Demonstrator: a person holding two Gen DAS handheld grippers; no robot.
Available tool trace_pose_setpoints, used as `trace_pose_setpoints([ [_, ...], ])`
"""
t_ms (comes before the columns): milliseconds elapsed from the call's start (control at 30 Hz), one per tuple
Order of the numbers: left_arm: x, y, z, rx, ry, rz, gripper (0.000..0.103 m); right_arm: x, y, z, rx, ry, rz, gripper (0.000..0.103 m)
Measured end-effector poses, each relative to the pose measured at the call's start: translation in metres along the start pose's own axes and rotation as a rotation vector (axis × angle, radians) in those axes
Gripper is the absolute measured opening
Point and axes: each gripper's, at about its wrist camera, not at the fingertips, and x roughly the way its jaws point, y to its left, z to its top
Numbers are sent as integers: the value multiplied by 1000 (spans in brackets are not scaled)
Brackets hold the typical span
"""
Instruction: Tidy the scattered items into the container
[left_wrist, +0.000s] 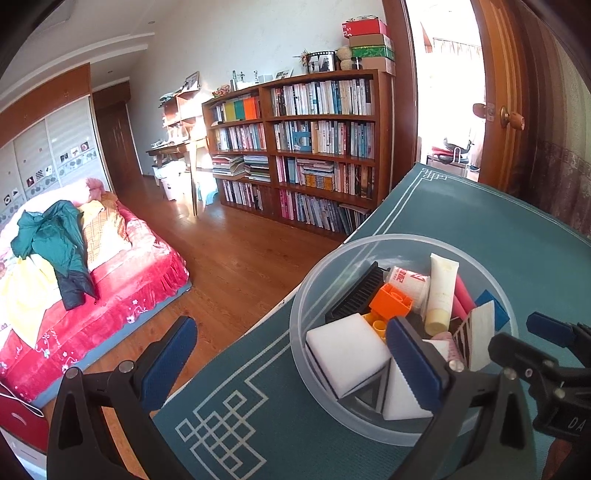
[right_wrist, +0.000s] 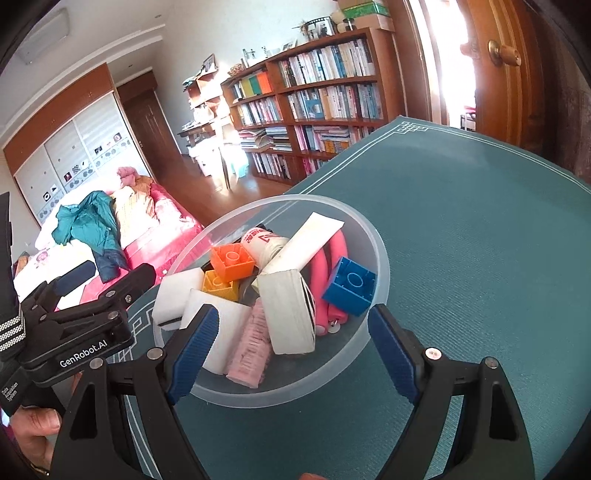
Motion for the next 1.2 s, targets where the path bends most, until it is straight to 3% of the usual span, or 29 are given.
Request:
trace_pose_setpoints([
  [1200,-4,6,-12,7,6,3,103,-9,27,-8,-112,-11,8,86],
])
